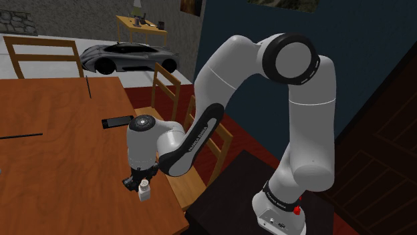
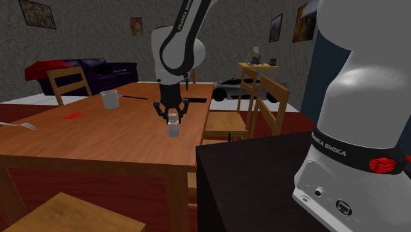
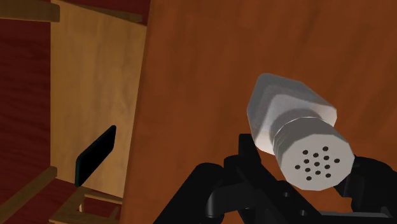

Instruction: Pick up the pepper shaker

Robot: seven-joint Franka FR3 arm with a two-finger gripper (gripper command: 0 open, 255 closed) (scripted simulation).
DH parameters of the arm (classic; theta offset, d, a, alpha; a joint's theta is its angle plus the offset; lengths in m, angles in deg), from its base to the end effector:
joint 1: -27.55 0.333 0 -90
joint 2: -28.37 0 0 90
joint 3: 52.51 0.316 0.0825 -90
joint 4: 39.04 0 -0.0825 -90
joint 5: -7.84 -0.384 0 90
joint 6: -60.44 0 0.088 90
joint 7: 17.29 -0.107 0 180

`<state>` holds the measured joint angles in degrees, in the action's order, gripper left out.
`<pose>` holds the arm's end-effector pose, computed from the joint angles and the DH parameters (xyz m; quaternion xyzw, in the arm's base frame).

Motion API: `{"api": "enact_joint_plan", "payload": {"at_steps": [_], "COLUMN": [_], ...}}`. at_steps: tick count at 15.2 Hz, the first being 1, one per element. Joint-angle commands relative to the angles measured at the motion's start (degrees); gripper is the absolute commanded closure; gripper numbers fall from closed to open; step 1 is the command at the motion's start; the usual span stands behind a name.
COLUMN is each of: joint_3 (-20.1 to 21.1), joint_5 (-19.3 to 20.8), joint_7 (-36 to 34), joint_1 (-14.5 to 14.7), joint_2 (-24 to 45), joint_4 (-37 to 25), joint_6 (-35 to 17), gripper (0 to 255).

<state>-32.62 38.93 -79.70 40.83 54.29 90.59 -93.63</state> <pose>0.4327 0.3113 0.1715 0.9985 -0.0282 0.0443 0.0182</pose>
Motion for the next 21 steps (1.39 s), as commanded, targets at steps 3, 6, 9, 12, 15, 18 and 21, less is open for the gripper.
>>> {"api": "enact_joint_plan", "payload": {"at_steps": [3, 6, 9, 12, 15, 18, 21], "joint_3": [-0.04, -0.02, 1.06, 2.56, 3.99, 5.3, 6.48], "joint_5": [0.05, 0.02, -1.3, -3.32, -5.43, -7.59, -9.77], "joint_7": [-0.03, -0.01, 0.97, 2.56, 4.2, 5.86, 7.52], "joint_1": [0.03, 0.02, -0.72, -1.84, -2.89, -3.84, -4.68], "joint_2": [0.09, 0.07, -1.48, -3.68, -5.86, -8.02, -10.15], "joint_4": [-0.02, -0.03, 0.41, 0.89, 1.24, 1.47, 1.58], "joint_6": [-0.02, 0.01, 1.06, 2.63, 4.24, 5.89, 7.6], "gripper": [255, 255, 255, 255, 255, 255, 255]}}
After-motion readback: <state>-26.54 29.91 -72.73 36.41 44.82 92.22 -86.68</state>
